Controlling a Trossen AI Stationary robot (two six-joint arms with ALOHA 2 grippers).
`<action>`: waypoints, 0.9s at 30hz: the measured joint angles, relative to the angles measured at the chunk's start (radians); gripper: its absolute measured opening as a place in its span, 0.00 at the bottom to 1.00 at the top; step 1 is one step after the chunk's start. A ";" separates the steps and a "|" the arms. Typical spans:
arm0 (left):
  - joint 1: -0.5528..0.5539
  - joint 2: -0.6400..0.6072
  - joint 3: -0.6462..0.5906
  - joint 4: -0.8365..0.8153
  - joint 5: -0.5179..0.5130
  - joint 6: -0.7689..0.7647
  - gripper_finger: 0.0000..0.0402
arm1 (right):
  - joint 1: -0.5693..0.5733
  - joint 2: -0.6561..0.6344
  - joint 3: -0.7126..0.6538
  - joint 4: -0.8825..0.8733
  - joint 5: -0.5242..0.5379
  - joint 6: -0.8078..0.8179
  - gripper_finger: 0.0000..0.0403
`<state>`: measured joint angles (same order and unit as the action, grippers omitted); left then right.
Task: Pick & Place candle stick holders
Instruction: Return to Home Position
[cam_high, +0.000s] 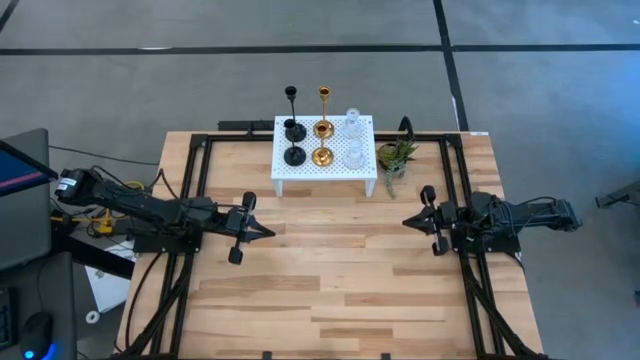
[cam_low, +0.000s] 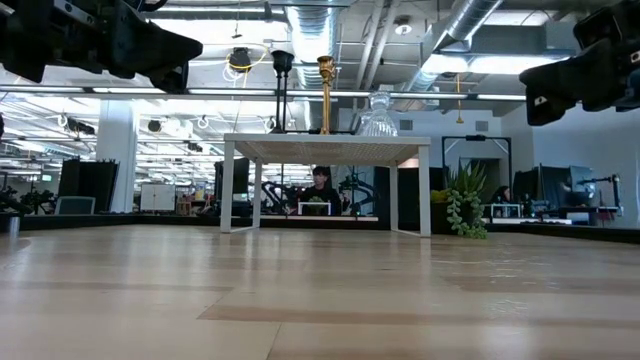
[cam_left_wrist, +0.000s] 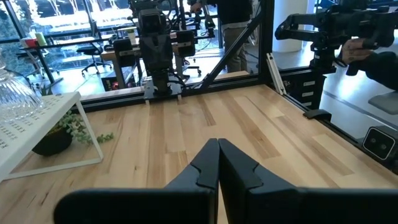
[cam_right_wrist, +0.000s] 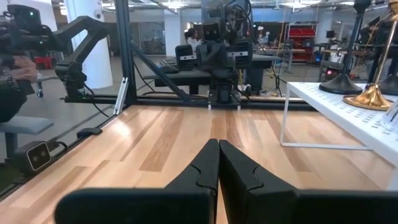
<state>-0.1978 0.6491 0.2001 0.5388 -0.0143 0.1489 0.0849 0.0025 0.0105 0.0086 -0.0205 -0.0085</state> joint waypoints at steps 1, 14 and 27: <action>0.000 0.000 0.000 0.000 0.000 0.000 0.01 | 0.000 0.000 0.000 0.000 -0.001 -0.009 0.00; 0.000 -0.002 0.000 0.003 0.000 0.000 0.01 | 0.000 0.005 0.000 -0.002 -0.002 0.044 0.00; 0.000 -0.002 0.000 0.008 0.000 0.000 0.01 | 0.000 0.005 0.000 -0.002 -0.002 0.044 0.00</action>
<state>-0.1978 0.6472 0.2005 0.5465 -0.0143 0.1486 0.0849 0.0074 0.0101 0.0071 -0.0223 0.0353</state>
